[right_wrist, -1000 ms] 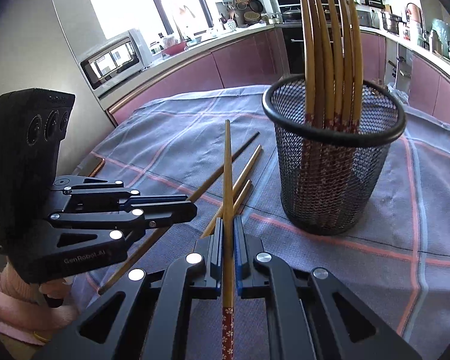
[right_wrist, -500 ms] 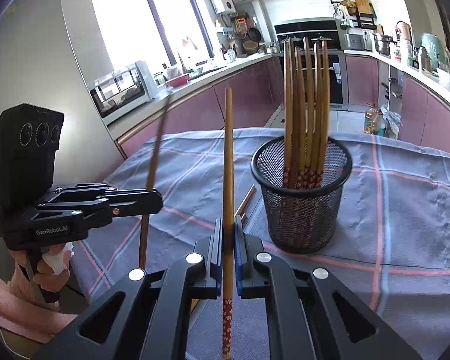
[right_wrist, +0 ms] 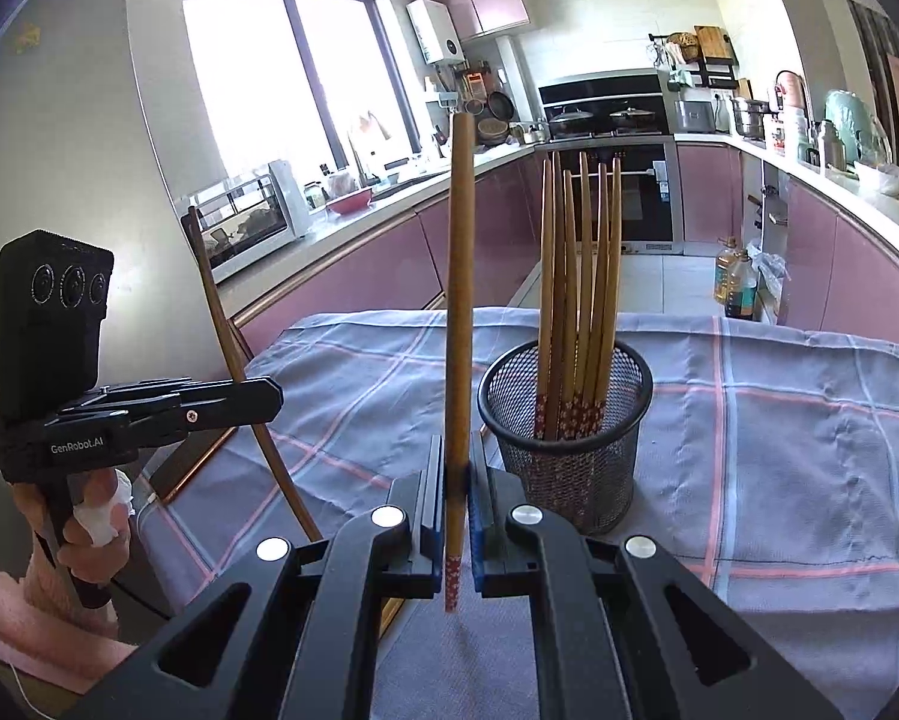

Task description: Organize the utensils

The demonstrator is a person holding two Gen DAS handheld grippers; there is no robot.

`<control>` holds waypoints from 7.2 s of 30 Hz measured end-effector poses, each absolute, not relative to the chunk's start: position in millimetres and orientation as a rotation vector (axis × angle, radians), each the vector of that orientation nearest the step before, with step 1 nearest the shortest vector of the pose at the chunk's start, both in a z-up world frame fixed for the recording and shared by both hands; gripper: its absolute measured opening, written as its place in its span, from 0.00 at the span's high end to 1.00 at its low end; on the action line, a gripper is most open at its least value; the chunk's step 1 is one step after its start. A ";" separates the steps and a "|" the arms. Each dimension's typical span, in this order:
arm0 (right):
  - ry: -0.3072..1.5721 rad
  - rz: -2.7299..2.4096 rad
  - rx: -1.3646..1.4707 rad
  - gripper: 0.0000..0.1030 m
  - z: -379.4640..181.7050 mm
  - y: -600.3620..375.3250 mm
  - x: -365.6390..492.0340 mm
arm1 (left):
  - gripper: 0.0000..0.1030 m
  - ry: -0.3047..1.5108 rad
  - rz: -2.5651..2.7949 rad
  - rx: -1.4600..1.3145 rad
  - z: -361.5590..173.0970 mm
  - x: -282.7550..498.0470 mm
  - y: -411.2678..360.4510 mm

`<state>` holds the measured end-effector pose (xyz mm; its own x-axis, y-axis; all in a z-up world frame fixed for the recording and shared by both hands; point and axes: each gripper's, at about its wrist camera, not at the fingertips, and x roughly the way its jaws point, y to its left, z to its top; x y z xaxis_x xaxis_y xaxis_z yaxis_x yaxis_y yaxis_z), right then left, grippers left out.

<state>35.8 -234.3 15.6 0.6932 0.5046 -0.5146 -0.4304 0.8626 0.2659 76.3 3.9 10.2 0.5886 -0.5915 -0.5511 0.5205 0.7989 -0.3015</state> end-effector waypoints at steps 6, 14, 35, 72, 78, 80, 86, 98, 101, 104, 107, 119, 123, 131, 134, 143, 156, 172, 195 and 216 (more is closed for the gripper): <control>0.583 0.512 0.114 0.94 25.1 -236.3 34.8 | 0.93 0.660 -0.658 -0.112 19.7 82.0 -3.7; 0.535 0.498 0.095 0.94 43.5 -242.2 36.5 | 0.93 0.629 -0.676 -0.110 31.4 92.1 -15.1; 0.429 0.470 0.067 0.94 79.1 -253.9 43.0 | 0.93 0.533 -0.698 -0.116 74.2 106.8 -29.4; 0.444 0.435 0.087 0.94 71.1 -251.6 78.9 | 0.93 0.557 -0.642 -0.058 70.9 141.7 -58.0; 0.479 0.434 0.095 0.94 62.7 -252.0 84.2 | 0.93 0.609 -0.640 0.001 65.1 147.3 -66.6; 0.497 0.437 0.095 0.94 59.5 -251.3 86.5 | 0.93 0.620 -0.643 0.028 62.8 146.6 -69.7; 0.558 0.440 0.103 0.94 49.2 -249.4 95.4 | 0.93 0.677 -0.652 0.101 55.2 145.9 -81.5; 0.644 0.448 0.106 0.94 31.4 -244.2 114.7 | 0.93 0.771 -0.655 0.142 42.3 162.2 -95.2; 0.656 0.447 0.112 0.94 27.3 -242.8 118.5 | 0.93 0.784 -0.657 0.128 39.9 170.4 -96.1; 0.660 0.446 0.118 0.94 25.9 -242.7 122.0 | 0.92 0.791 -0.659 0.109 37.7 178.1 -96.0; 0.660 0.444 0.119 0.93 26.4 -242.0 123.7 | 0.92 0.791 -0.657 0.086 36.3 182.9 -94.3; 0.648 0.440 0.142 0.86 23.6 -245.9 120.9 | 0.81 0.760 -0.645 0.035 32.9 181.3 -84.4; 0.646 0.439 0.154 0.81 22.1 -248.7 116.9 | 0.81 0.754 -0.635 0.025 32.7 185.1 -81.6; 0.646 0.444 0.167 0.81 19.0 -250.3 110.0 | 0.81 0.733 -0.606 -0.008 35.4 189.0 -77.0; 0.647 0.448 0.170 0.79 17.9 -250.8 107.1 | 0.81 0.736 -0.602 -0.017 34.4 190.7 -75.6; 0.650 0.459 0.167 0.75 14.6 -249.4 96.3 | 0.82 0.704 -0.584 -0.042 37.3 187.6 -66.7; 0.650 0.553 0.110 0.72 13.2 -231.7 58.0 | 0.77 0.667 -0.575 -0.022 29.0 160.2 -47.2; 0.885 0.619 0.014 0.68 -59.8 -173.3 32.6 | 0.68 0.821 -0.468 0.024 -58.3 98.1 5.3; 0.934 0.550 -0.038 0.75 -71.0 -168.7 35.0 | 0.67 0.888 -0.534 0.087 -91.4 103.6 -24.7; 0.934 0.530 0.005 0.88 -72.6 -183.5 47.3 | 0.90 0.960 -0.506 0.081 -111.1 107.1 -35.5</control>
